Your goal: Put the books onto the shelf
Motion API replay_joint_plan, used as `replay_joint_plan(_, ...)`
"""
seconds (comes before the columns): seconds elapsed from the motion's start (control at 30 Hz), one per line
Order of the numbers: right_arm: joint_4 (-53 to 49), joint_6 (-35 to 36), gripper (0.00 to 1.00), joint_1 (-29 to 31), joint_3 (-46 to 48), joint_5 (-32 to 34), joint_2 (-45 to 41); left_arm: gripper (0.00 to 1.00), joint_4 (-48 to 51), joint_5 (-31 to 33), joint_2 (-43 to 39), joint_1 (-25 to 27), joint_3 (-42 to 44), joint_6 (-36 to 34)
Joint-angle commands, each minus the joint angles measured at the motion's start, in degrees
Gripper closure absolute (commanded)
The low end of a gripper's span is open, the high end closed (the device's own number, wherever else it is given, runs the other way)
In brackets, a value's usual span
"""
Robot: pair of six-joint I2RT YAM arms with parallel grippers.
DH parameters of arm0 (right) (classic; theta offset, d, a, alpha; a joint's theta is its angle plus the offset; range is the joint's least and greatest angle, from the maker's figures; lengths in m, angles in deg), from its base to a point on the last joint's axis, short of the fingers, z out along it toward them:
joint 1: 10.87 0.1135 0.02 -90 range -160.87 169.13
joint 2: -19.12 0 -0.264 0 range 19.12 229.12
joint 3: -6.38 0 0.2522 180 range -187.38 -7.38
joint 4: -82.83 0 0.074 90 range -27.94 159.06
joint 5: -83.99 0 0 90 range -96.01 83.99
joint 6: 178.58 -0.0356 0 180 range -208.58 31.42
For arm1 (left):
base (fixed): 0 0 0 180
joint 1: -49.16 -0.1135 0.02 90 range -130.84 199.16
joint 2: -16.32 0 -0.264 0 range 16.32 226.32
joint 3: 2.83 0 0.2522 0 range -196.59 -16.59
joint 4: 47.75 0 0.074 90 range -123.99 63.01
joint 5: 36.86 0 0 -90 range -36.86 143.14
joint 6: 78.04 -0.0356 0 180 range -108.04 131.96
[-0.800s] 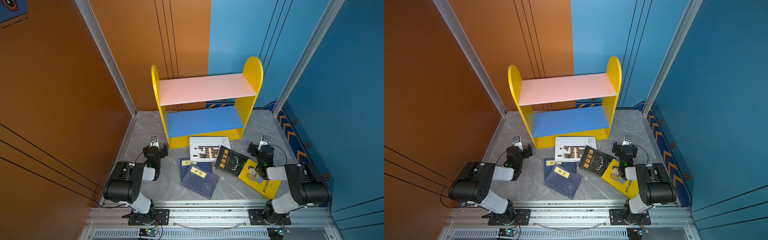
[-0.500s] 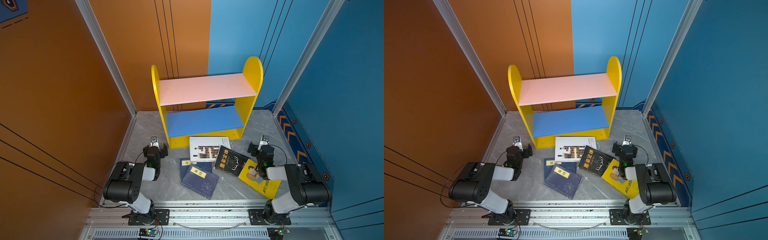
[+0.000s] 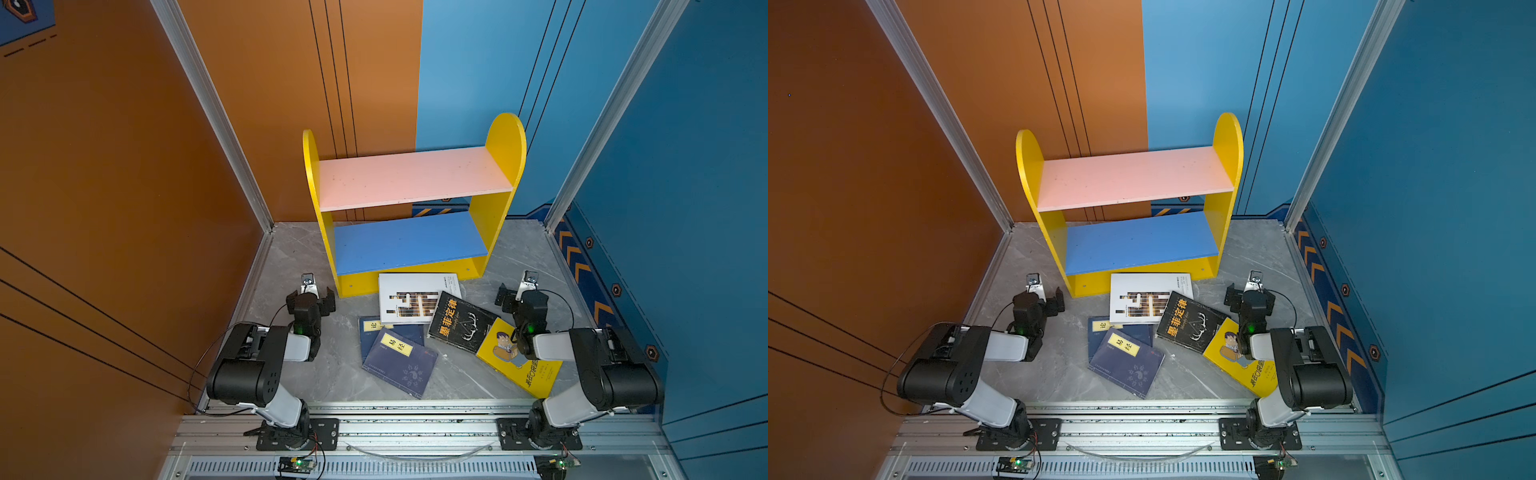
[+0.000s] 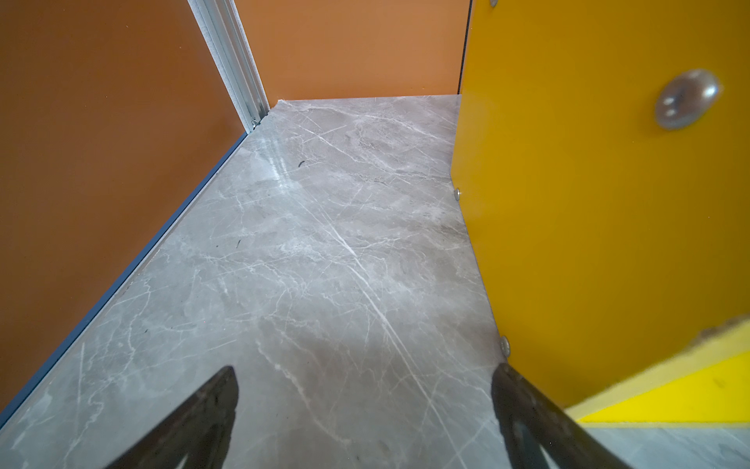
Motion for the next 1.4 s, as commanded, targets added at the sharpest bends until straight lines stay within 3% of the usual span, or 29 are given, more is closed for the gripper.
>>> replay_joint_plan(0.0, -1.1, 0.5, 0.00, 0.2, -0.6, 0.5, -0.6, 0.02, -0.1, 0.8, -0.3, -0.3, -1.0, -0.7)
replay_joint_plan(0.57, -4.2, 0.1, 0.00, 0.0, -1.9, 0.6, -2.2, 0.02, 2.8, 0.6, -3.1, -0.1, -1.6, -1.1)
replay_joint_plan(0.7, -26.7, -0.2, 0.00, 0.8, -10.9, 0.9, -10.2, 0.02, 23.7, -2.1, -12.9, 0.2, -9.1, -2.3)
replay_joint_plan(0.83, -39.2, -2.6, 0.00, 3.4, -16.0, -0.1, -17.6, 0.02, 42.0, -3.0, -20.3, 2.2, -17.7, 0.3)
replay_joint_plan(0.97, -53.3, -12.3, 0.00, 6.6, -21.4, -2.1, -23.0, 0.02, 55.7, -4.4, -24.9, 6.1, -23.7, 9.3)
replay_joint_plan(1.1, -63.5, -23.3, 0.00, 12.2, -24.2, -5.8, -26.4, 0.02, 61.3, -8.0, -28.6, 13.1, -25.2, 18.0)
replay_joint_plan(1.37, -56.2, -44.3, 0.00, 30.7, -19.3, -5.2, -27.2, 0.02, 60.0, -8.4, -30.1, 28.6, -24.5, 34.6)
